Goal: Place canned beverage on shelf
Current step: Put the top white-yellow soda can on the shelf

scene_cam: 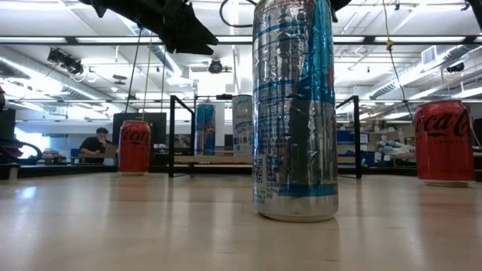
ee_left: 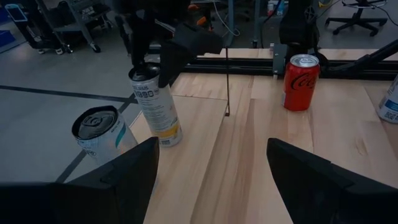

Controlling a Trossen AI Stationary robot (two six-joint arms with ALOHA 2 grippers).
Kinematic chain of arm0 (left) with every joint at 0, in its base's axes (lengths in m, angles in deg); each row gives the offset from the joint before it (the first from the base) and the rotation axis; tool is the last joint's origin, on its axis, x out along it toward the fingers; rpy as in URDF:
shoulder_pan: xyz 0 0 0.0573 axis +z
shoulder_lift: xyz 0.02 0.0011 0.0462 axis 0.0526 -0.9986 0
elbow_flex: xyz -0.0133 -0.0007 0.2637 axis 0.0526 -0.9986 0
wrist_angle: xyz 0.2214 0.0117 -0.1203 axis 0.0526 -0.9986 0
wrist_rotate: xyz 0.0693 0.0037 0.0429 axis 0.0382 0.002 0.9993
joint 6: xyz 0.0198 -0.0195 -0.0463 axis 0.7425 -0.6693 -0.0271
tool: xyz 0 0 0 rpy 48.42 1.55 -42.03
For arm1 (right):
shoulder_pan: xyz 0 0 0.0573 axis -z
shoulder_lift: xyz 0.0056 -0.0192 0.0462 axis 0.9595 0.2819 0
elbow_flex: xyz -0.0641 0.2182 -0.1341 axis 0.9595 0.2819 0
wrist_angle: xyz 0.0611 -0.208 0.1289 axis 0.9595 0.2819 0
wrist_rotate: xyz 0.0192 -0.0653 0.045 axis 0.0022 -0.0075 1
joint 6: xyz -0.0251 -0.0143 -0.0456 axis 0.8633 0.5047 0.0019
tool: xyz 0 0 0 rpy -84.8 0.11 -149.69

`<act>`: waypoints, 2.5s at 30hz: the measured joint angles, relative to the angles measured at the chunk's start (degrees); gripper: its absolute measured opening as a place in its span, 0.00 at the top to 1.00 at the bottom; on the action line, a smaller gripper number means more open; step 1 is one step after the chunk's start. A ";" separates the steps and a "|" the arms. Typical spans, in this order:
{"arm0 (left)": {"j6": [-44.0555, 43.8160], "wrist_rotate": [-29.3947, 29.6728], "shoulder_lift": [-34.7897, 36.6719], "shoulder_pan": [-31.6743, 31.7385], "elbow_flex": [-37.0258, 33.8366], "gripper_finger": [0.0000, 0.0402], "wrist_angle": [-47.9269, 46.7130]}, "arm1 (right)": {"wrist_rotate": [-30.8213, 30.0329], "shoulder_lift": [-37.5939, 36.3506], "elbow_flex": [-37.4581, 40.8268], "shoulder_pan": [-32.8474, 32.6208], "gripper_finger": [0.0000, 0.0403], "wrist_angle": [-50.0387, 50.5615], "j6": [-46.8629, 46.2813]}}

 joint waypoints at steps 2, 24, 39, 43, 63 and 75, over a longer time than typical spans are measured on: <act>0.00 0.00 -0.01 -0.01 0.00 0.25 -0.02 | 0.00 -0.02 -0.89 0.12 0.14 -0.17 2.12; -0.02 0.00 0.01 0.01 0.00 0.25 -0.26 | 19.05 -0.06 -2.64 8.08 0.14 3.08 19.05; -0.04 0.00 -0.01 -0.01 0.00 0.25 -0.22 | 17.53 -0.13 0.35 6.78 0.14 1.03 18.76; -0.04 -0.01 -0.01 0.00 0.00 0.25 -0.20 | 16.03 -0.13 0.35 6.38 0.20 1.05 17.75; -0.11 -0.01 -0.01 0.00 0.00 0.25 -0.19 | 3.99 -0.05 0.39 1.29 0.33 0.19 -4.25; -0.15 0.00 -0.01 0.01 0.00 0.25 -0.20 | 0.62 0.00 0.44 0.74 0.34 0.76 -13.71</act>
